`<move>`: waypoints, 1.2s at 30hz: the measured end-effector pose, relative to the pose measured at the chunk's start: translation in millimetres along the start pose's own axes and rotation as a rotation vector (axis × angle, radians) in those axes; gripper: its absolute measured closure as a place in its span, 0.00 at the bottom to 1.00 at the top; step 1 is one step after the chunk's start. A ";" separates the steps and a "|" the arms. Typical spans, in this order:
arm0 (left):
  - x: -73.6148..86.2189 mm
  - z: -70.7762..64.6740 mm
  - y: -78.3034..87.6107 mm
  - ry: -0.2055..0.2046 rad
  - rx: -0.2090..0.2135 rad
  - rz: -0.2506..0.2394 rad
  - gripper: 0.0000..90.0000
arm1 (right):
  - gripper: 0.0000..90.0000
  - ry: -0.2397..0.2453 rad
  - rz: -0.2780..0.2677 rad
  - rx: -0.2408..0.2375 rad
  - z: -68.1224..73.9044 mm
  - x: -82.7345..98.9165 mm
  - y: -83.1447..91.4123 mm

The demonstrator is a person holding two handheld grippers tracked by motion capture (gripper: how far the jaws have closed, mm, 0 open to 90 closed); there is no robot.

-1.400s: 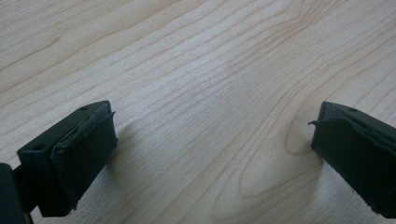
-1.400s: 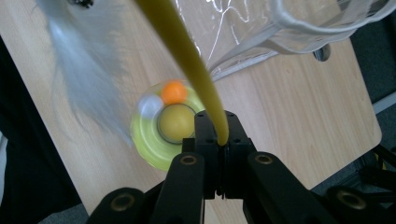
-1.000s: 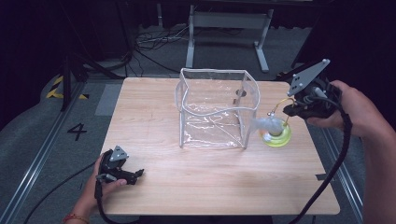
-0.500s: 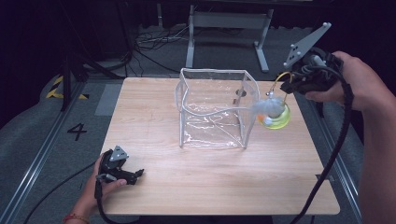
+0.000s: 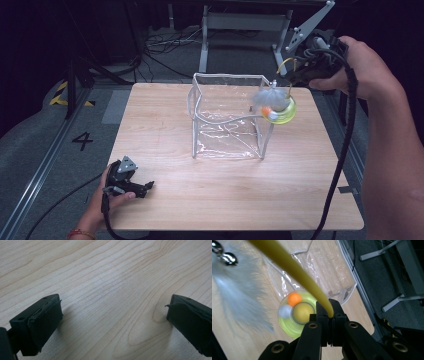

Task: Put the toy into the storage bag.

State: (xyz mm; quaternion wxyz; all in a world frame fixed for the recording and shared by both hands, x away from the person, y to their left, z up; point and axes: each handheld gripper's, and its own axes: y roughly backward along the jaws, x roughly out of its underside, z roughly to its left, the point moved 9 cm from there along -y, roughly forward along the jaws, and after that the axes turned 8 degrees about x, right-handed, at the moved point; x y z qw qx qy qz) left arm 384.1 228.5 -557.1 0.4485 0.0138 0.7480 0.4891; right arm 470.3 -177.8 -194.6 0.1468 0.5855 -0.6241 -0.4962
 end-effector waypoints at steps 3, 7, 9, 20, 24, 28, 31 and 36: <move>0.0 0.1 0.0 -0.002 0.001 0.001 0.00 | 0.98 0.004 -0.003 -0.009 -0.6 -2.6 -2.5; -0.1 0.2 -0.1 -0.004 0.004 0.001 0.00 | 0.98 -0.010 -0.019 -0.010 -3.9 -9.7 -6.6; -0.1 0.1 -0.1 -0.003 0.004 0.001 0.00 | 0.98 -0.007 -0.017 -0.015 -4.4 -12.1 -8.8; -0.1 0.1 -0.1 -0.004 0.004 0.001 0.00 | 0.98 -0.016 -0.037 -0.028 -7.7 -33.0 -27.0; -0.1 0.1 -0.1 -0.003 0.004 0.002 0.00 | 0.98 -0.016 -0.047 -0.030 -7.9 -42.4 -36.2; -0.1 0.1 -0.1 -0.004 0.004 0.001 0.00 | 0.98 -0.018 -0.050 -0.029 -5.7 -51.1 -46.2; -0.1 0.1 -0.1 -0.005 0.003 0.002 0.00 | 0.98 -0.013 -0.055 -0.034 -2.1 -58.4 -55.1; -0.1 0.2 -0.1 -0.004 0.003 0.001 0.00 | 0.98 -0.012 -0.066 -0.048 2.7 -66.5 -66.0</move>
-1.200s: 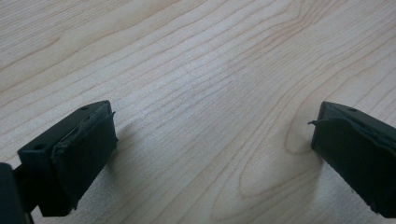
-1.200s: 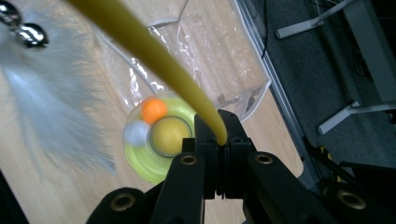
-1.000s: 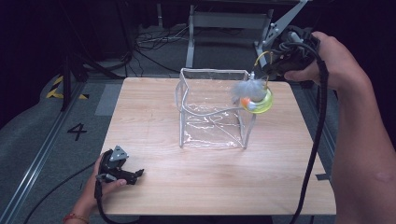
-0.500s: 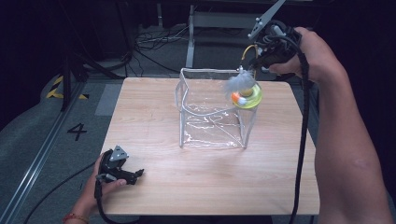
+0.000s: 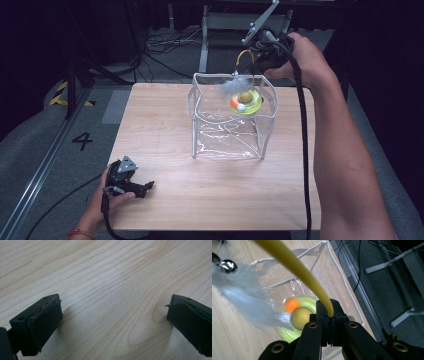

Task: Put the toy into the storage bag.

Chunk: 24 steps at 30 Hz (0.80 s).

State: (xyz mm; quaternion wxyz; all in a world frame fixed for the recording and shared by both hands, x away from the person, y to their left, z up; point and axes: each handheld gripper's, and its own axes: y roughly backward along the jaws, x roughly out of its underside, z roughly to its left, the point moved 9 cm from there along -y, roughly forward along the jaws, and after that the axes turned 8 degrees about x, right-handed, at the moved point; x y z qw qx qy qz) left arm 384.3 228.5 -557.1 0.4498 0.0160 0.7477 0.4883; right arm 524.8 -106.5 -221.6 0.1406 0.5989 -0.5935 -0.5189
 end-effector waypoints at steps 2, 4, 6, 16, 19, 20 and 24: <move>0.0 0.0 0.0 0.000 0.000 0.000 0.00 | 0.98 0.006 -0.001 -0.013 4.8 -3.8 -9.7; 0.0 0.0 0.0 0.000 0.000 0.000 0.00 | 0.98 0.014 0.001 -0.029 8.8 -5.7 -17.2; 0.0 0.0 0.0 0.000 0.000 0.000 0.00 | 0.98 0.014 0.002 -0.038 12.2 -6.9 -24.3; 0.0 0.0 0.0 0.000 0.000 0.000 0.00 | 0.98 0.038 0.024 -0.089 30.9 1.0 -51.7; 0.1 0.0 0.0 0.000 0.000 0.001 0.00 | 0.98 0.042 0.038 -0.100 35.7 6.8 -58.9; 0.0 -0.1 -0.1 0.001 0.001 0.000 0.00 | 0.98 0.046 0.043 -0.111 37.9 9.2 -61.4; 0.1 -0.1 0.0 0.001 0.000 0.001 0.00 | 0.98 0.063 0.069 -0.127 43.5 19.9 -71.8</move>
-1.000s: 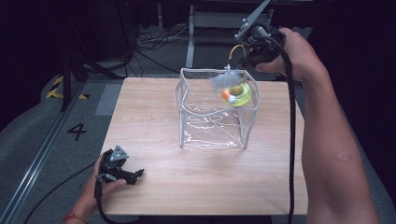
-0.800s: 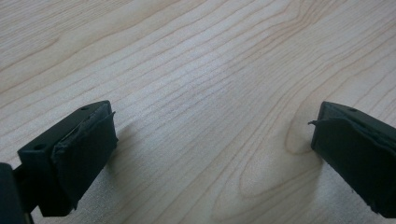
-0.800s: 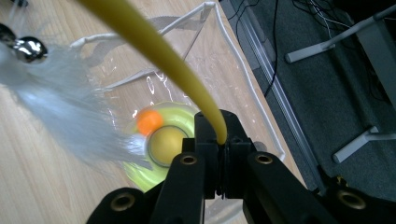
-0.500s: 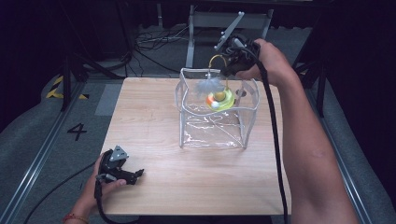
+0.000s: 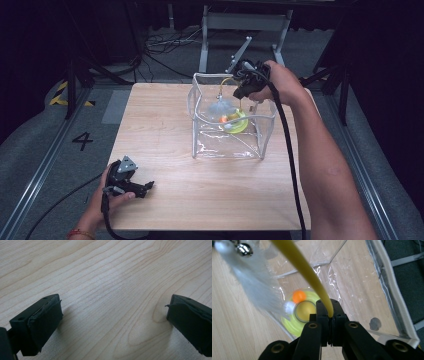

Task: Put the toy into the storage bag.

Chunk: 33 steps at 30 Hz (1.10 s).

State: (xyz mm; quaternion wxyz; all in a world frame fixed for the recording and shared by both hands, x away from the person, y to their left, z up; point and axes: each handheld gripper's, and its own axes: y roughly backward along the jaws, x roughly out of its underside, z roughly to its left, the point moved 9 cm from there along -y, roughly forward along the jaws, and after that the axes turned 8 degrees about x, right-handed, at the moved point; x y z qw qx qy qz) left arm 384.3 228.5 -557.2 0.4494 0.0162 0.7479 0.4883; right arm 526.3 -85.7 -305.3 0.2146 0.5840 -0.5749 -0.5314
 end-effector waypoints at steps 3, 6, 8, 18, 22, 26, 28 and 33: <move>0.0 0.0 0.0 0.000 0.000 0.000 0.00 | 0.98 -0.002 0.017 -0.009 1.9 5.6 -5.4; 0.0 0.0 0.0 0.000 0.000 0.000 0.00 | 0.98 -0.004 0.029 -0.022 4.4 11.1 -11.3; 0.0 -0.1 -0.1 0.001 0.001 -0.001 0.00 | 0.98 -0.001 0.037 -0.030 6.4 15.1 -15.8; 0.0 0.0 0.0 0.000 0.000 0.000 0.00 | 0.98 -0.003 0.076 -0.061 13.8 30.9 -33.0; -0.1 0.0 -0.1 0.001 0.000 -0.001 0.00 | 0.98 -0.001 0.090 -0.064 14.3 36.0 -37.3; -0.1 0.0 -0.1 0.001 0.000 -0.001 0.00 | 0.98 -0.006 0.101 -0.071 15.3 39.6 -40.8; -0.1 0.0 -0.1 0.001 0.000 -0.001 0.00 | 0.98 -0.001 0.107 -0.070 15.3 40.5 -41.1; -0.1 0.1 0.0 0.000 0.000 0.000 0.00 | 0.98 -0.014 0.112 -0.078 15.4 43.5 -42.0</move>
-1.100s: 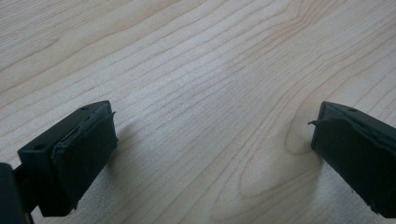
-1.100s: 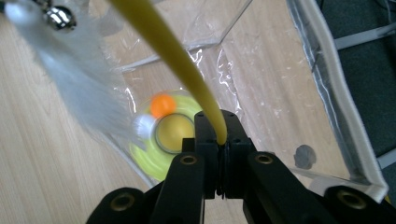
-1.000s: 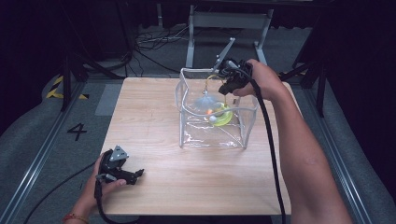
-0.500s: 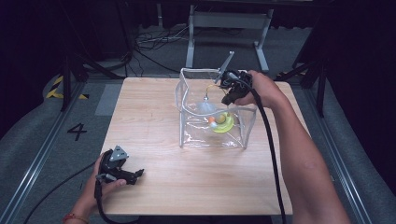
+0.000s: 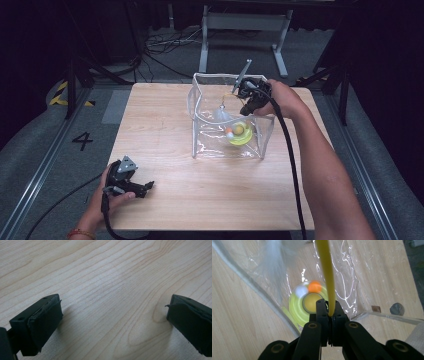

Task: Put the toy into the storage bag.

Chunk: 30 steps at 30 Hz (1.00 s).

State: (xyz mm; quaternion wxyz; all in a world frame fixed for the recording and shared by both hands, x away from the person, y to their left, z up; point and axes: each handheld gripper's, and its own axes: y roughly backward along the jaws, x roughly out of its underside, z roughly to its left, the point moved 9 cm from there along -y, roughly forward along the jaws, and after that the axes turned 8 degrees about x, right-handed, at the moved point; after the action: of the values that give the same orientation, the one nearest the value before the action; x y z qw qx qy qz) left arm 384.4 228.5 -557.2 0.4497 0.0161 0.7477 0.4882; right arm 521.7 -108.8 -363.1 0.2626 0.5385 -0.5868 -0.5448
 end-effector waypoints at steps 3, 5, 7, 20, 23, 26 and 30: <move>0.0 0.1 0.1 -0.001 0.000 0.001 0.00 | 0.98 0.002 0.015 0.004 -0.9 3.0 -1.3; 0.0 0.1 0.0 -0.001 0.000 0.000 0.00 | 0.98 0.004 0.017 -0.003 -0.7 5.6 -0.3; 0.0 -0.1 0.0 0.001 0.000 0.000 0.00 | 0.98 -0.013 0.016 -0.002 -3.1 8.0 0.8; -0.2 0.1 -0.1 -0.001 0.001 0.001 0.00 | 0.97 -0.032 0.027 -0.014 -5.0 20.1 -5.8; -0.2 0.1 -0.1 -0.002 0.001 0.001 0.00 | 0.97 -0.028 0.028 -0.003 -5.1 20.6 -2.5; -0.2 0.2 -0.1 -0.002 0.001 0.001 0.00 | 0.96 -0.034 0.041 0.006 -5.3 22.3 -1.3; -0.2 0.2 -0.1 -0.002 0.001 0.001 0.00 | 0.91 -0.041 0.032 0.014 -5.8 23.2 0.2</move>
State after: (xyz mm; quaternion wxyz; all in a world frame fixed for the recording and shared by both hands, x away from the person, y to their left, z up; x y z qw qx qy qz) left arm 384.6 228.5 -557.1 0.4501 0.0172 0.7475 0.4882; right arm 520.3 -132.2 -367.8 0.2554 0.5195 -0.6046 -0.5471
